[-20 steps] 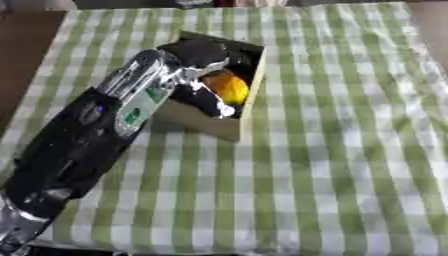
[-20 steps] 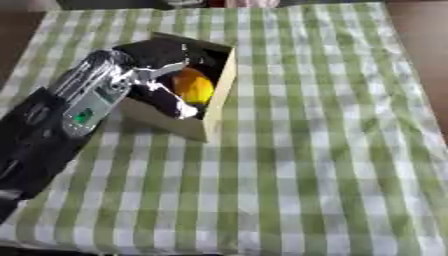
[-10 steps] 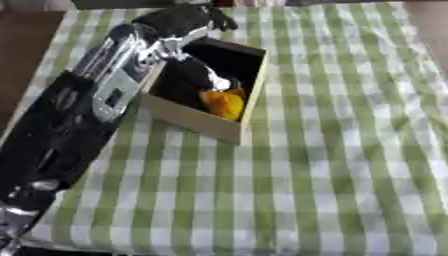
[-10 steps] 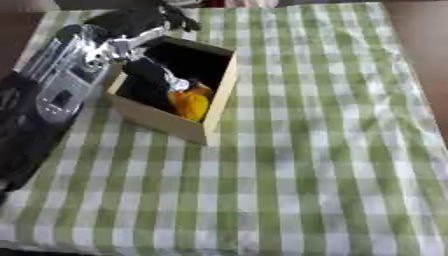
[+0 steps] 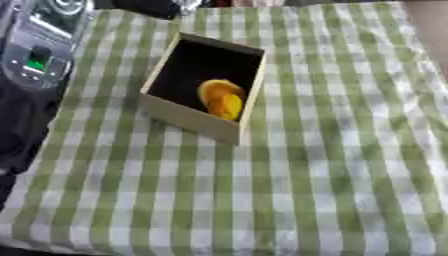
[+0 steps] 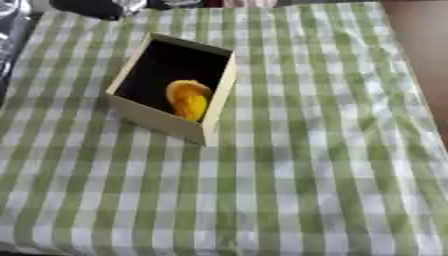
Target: Pick up objects on the table and place them in the box.
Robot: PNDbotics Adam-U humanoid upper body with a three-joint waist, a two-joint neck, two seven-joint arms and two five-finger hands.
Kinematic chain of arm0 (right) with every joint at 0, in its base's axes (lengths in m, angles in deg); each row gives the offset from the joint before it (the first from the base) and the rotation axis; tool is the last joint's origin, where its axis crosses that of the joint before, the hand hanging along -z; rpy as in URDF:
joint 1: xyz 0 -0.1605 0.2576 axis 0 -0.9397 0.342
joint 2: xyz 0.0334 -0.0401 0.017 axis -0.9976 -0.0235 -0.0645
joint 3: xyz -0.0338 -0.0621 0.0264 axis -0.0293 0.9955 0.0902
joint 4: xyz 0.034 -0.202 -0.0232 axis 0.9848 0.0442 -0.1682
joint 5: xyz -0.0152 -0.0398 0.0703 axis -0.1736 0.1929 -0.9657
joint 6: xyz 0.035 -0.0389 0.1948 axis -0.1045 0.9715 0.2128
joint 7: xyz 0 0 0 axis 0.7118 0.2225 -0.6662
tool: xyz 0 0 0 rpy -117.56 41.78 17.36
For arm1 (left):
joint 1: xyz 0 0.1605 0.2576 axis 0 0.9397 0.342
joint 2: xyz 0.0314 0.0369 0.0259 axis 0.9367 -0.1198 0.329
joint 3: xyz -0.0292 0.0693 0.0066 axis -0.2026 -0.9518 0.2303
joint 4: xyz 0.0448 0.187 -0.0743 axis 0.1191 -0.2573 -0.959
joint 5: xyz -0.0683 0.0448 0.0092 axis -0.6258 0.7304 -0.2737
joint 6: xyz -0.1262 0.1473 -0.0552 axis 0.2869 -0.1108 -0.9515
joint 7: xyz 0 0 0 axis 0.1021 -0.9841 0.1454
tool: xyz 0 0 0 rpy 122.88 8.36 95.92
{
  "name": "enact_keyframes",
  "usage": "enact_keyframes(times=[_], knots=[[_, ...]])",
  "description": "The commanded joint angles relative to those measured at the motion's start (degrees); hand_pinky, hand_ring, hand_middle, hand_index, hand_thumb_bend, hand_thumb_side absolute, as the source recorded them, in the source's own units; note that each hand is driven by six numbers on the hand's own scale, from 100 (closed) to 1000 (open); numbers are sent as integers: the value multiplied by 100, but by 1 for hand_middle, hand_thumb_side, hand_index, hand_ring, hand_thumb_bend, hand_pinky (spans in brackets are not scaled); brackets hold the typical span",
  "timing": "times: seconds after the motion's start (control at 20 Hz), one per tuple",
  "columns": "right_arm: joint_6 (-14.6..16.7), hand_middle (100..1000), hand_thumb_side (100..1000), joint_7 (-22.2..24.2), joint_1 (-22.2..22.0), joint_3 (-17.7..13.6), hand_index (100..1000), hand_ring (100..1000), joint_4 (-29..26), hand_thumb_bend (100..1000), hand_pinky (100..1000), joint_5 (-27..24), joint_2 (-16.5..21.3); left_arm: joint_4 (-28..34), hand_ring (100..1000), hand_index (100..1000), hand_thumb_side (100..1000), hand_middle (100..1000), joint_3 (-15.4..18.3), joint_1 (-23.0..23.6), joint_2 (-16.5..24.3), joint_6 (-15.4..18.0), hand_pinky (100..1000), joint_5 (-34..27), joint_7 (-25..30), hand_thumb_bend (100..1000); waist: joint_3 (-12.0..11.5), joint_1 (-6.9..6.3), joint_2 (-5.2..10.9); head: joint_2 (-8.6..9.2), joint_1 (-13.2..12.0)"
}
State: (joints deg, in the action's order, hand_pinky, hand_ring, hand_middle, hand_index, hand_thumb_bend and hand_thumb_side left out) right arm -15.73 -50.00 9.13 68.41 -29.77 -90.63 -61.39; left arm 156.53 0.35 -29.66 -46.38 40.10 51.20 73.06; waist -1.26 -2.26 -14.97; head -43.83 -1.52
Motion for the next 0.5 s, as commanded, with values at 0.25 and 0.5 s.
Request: enact_keyframes(times=[0.25,0.5], knots=[[113,694,617,-121,74,-150,897,828,-114,100,920,47,132,882,730,860,394,726,887,720,580,86,647,-1659,-2164,330,-54,61,74,-29,104],[243,697,617,-265,129,-229,896,827,-114,100,918,78,171,891,742,863,428,733,1338,1526,678,1390,655,-2935,-4190,360,-74,92,43,-29,123]])
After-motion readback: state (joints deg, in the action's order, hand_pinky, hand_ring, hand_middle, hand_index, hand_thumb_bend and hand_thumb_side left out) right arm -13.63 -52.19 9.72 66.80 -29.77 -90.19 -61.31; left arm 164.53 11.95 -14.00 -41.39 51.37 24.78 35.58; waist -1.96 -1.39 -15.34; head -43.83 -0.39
